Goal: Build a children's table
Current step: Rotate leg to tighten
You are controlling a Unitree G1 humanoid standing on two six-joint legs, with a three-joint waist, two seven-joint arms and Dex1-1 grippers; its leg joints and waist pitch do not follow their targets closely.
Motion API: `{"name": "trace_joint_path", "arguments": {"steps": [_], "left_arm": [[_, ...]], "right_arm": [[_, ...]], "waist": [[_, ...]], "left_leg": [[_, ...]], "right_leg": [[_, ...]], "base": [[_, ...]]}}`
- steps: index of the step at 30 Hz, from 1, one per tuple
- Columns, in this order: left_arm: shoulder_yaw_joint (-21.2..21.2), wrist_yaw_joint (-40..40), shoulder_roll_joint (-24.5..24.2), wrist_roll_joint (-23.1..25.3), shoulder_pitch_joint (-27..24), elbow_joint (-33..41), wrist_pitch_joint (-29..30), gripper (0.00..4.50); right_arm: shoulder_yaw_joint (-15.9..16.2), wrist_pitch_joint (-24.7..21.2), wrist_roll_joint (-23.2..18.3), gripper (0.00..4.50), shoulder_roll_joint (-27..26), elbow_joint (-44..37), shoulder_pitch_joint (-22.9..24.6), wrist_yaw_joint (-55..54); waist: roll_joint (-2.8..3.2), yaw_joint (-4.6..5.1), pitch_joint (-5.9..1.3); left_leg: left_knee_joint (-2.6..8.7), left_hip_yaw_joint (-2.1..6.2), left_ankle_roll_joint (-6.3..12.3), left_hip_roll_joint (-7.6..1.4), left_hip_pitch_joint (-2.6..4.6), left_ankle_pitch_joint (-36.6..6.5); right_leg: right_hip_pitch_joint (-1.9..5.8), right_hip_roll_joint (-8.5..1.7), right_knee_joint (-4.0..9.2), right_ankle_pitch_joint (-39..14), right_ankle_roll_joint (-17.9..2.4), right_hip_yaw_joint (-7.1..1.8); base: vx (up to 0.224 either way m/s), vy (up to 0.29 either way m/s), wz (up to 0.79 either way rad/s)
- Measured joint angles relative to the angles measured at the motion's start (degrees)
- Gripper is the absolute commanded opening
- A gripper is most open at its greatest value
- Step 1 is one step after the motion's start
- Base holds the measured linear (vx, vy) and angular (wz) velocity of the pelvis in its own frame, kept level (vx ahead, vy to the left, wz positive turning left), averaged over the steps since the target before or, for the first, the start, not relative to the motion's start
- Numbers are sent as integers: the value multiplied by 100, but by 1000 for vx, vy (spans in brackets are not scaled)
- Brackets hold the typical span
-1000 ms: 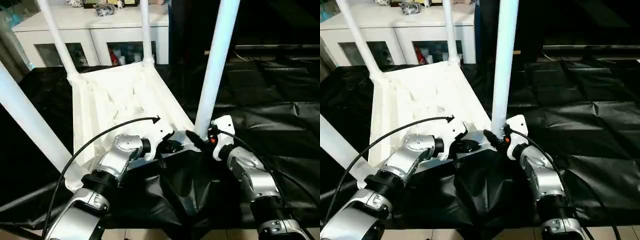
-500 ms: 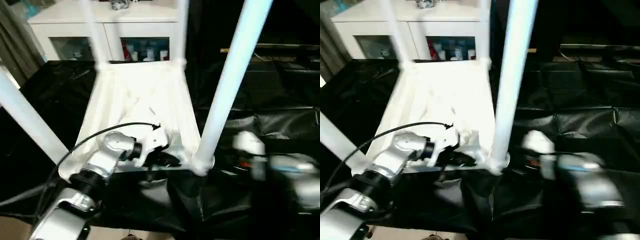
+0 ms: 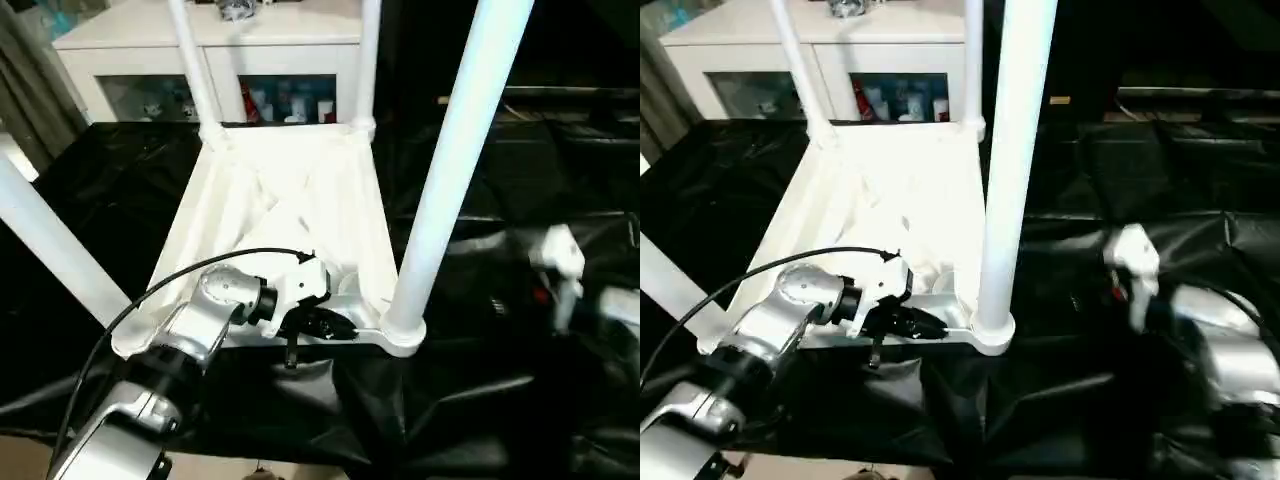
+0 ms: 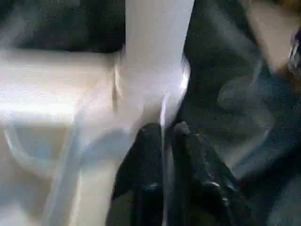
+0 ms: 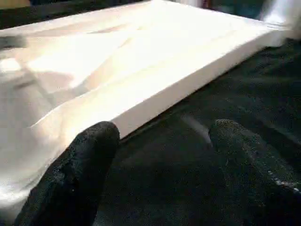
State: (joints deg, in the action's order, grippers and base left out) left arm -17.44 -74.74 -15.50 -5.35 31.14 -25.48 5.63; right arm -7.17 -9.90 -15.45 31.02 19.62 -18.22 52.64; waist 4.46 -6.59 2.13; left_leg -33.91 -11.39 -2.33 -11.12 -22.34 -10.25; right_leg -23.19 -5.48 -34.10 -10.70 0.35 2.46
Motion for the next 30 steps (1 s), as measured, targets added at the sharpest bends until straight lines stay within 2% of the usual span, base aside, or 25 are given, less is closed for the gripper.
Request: {"name": "trace_joint_path", "arguments": {"steps": [1,2,5,6,9,10,12,14,15,17,19,22,24,25,26,28,30], "left_arm": [[95,47,19,-99,-11,177,49,75],[223,150,41,-201,-15,317,70,98],[821,1017,202,-347,-65,564,14,109],[1062,1528,309,-340,-103,572,-84,141],[1565,2603,553,-327,-202,571,-273,144],[1920,3344,762,-314,-410,814,-286,153],[2277,4172,934,-212,-611,1027,-285,190],[2678,4835,1078,-169,-953,1408,-184,190],[2852,5091,1145,-132,-1188,1698,67,190],[2948,5316,1167,-16,-1611,2002,251,190],[2945,5401,1192,86,-2236,2272,117,190],[2918,5544,1274,133,-2698,2476,57,190],[2875,5745,1369,177,-3045,2847,49,190],[2853,5801,1393,193,-3112,2923,58,190],[2829,5870,1408,233,-3174,3042,62,190],[2808,6013,1459,303,-3344,3334,107,190],[2771,6154,1537,361,-3432,3481,170,190]], "right_arm": [[-45,-90,20,359,-113,-9,-9,-280],[-102,-166,25,376,-229,-14,-4,-529],[-278,-408,25,395,-596,-306,139,-1263],[-370,-508,23,412,-741,-528,238,-1542],[-466,-622,13,428,-1076,-916,360,-2045],[-540,-635,13,437,-1364,-1298,535,-2447],[-562,-639,14,450,-1639,-1555,733,-2779],[-544,-674,52,450,-1863,-1819,998,-3114],[-473,-701,211,450,-1929,-1954,1161,-3316],[-355,-776,422,450,-2016,-2067,1357,-3569],[-214,-824,685,450,-2169,-2150,1476,-3862],[69,-721,857,450,-2192,-2262,1560,-3910],[314,-581,897,450,-2284,-2366,1578,-3839],[363,-560,889,450,-2337,-2367,1564,-3826],[391,-560,865,450,-2405,-2338,1508,-3813],[415,-593,754,450,-2507,-2242,1331,-3755],[409,-634,645,450,-2511,-2130,1111,-3687]], "waist": [[1,3,-1],[3,11,-1],[7,54,-2],[9,77,-2],[13,146,-2],[29,192,-9],[33,250,-8],[44,307,-6],[46,323,-7],[47,344,-7],[30,388,3],[-15,385,16],[-85,374,15],[-184,386,42],[-233,375,42],[-442,359,46],[-607,333,31]], "left_leg": [[0,-1,-4,0,1,-2],[-1,-1,-20,1,2,-11],[0,0,-28,1,8,-14],[2,1,-29,1,10,-14],[2,6,-30,1,8,-13],[5,4,-31,2,9,-15],[10,8,-31,2,6,-16],[20,10,-31,2,6,-16],[27,10,-32,1,7,-16],[33,12,-33,2,8,-16],[40,13,-34,1,9,-17],[40,19,-37,2,8,-17],[44,17,-37,2,12,-17],[46,12,-37,4,12,-17],[49,14,-38,4,17,-17],[70,13,-43,0,18,-13],[72,19,-60,-4,17,-3]], "right_leg": [[1,0,0,0,0,-2],[1,0,-4,0,0,-2],[1,1,-10,0,1,-3],[3,2,-10,0,2,-3],[4,4,-5,0,4,-1],[4,5,5,0,6,-5],[3,7,6,-4,13,-1],[4,7,9,-12,25,3],[3,8,12,-16,32,3],[2,9,12,-24,44,4],[1,11,13,-30,55,3],[2,15,11,-52,94,-4],[3,14,11,-55,100,-8],[-2,14,10,-55,106,-14],[2,14,4,-56,108,-14],[-7,21,4,-54,111,-14],[-6,24,8,-54,111,-10]], "base": [[0,0,0],[0,0,0],[0,0,0],[0,0,0],[0,0,0],[0,0,0],[0,0,0],[0,0,0],[0,0,0],[0,0,0],[0,0,0],[0,0,0],[0,0,0],[0,0,0],[0,0,0],[0,0,0],[0,0,0]]}}
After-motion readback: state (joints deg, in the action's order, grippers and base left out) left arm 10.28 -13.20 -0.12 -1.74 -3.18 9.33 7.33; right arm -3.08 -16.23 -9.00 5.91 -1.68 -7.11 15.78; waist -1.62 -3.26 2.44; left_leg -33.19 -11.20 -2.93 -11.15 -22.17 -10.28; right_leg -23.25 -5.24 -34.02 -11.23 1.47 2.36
